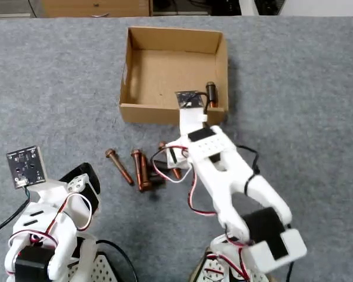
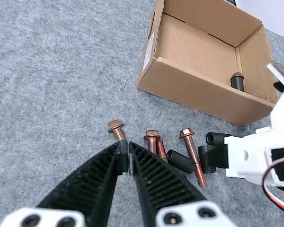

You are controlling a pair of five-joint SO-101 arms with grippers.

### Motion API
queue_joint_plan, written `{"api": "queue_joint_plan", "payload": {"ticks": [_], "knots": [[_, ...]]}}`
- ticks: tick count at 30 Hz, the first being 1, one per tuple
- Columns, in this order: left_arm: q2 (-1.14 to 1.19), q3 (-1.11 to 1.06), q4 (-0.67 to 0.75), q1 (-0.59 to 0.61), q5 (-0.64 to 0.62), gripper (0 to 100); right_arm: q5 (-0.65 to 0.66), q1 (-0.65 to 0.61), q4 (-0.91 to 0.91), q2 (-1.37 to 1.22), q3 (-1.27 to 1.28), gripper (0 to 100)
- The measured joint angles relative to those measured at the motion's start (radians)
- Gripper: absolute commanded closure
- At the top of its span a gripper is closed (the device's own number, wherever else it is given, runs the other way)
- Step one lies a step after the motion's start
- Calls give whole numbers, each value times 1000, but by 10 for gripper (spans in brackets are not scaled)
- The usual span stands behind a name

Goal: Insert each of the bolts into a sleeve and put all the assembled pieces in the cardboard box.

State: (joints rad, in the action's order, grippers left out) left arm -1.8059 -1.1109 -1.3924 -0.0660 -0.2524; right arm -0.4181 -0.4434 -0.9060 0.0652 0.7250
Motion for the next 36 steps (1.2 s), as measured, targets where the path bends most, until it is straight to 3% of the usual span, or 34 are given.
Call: {"api": "queue_joint_plan", "payload": {"ticks": [10, 21, 25, 36], "knots": [[0, 0, 0, 0, 0, 981, 0, 2, -29, -147, -112, 865], [0, 0, 0, 0, 0, 981, 0, 5, -235, -334, -339, 870], [0, 0, 0, 0, 0, 981, 0, 6, -272, -368, -381, 995], [0, -3, 0, 0, 0, 981, 0, 11, -284, -371, -384, 997]]}}
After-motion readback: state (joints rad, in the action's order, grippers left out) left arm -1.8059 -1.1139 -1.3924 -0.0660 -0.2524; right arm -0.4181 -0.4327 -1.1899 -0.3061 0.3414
